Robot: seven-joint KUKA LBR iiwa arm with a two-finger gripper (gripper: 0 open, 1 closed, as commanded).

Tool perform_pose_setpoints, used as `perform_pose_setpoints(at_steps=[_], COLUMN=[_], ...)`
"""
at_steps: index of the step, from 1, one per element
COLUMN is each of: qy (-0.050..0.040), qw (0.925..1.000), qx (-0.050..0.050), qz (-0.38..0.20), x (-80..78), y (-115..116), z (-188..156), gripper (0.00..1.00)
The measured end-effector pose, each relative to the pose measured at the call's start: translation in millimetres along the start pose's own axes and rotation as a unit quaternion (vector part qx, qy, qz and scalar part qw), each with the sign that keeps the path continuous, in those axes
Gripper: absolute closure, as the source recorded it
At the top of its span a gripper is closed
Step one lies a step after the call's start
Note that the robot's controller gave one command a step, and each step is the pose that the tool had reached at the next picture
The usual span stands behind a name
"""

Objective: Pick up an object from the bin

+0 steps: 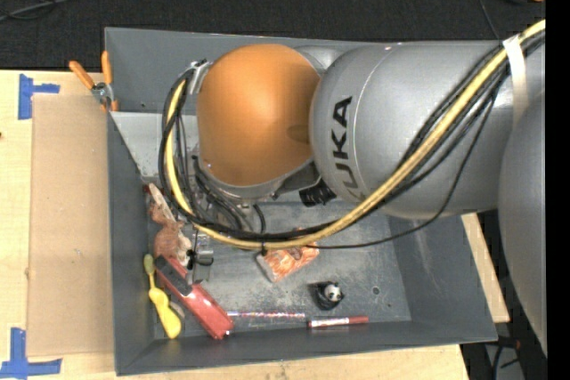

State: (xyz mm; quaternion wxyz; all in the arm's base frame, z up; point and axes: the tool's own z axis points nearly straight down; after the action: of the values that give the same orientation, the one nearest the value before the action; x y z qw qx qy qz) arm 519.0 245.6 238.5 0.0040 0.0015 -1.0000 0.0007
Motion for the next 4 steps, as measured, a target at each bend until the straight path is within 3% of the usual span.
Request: perform_pose_setpoints(at_steps=[1,2,3,4], qy=[-0.0032,-0.0032,-0.0081,-0.0039], qw=[1.0,0.9986,0.9887,0.9985], qx=[-0.001,-0.001,-0.001,-0.002], qz=[0.003,-0.053,-0.149,-0.054], x=[-2.0,22.2,13.4,-9.5], y=[-2,-61,-18,-67], z=[-3,61,130,151], gripper=[0.0,0.0,0.0,0.0])
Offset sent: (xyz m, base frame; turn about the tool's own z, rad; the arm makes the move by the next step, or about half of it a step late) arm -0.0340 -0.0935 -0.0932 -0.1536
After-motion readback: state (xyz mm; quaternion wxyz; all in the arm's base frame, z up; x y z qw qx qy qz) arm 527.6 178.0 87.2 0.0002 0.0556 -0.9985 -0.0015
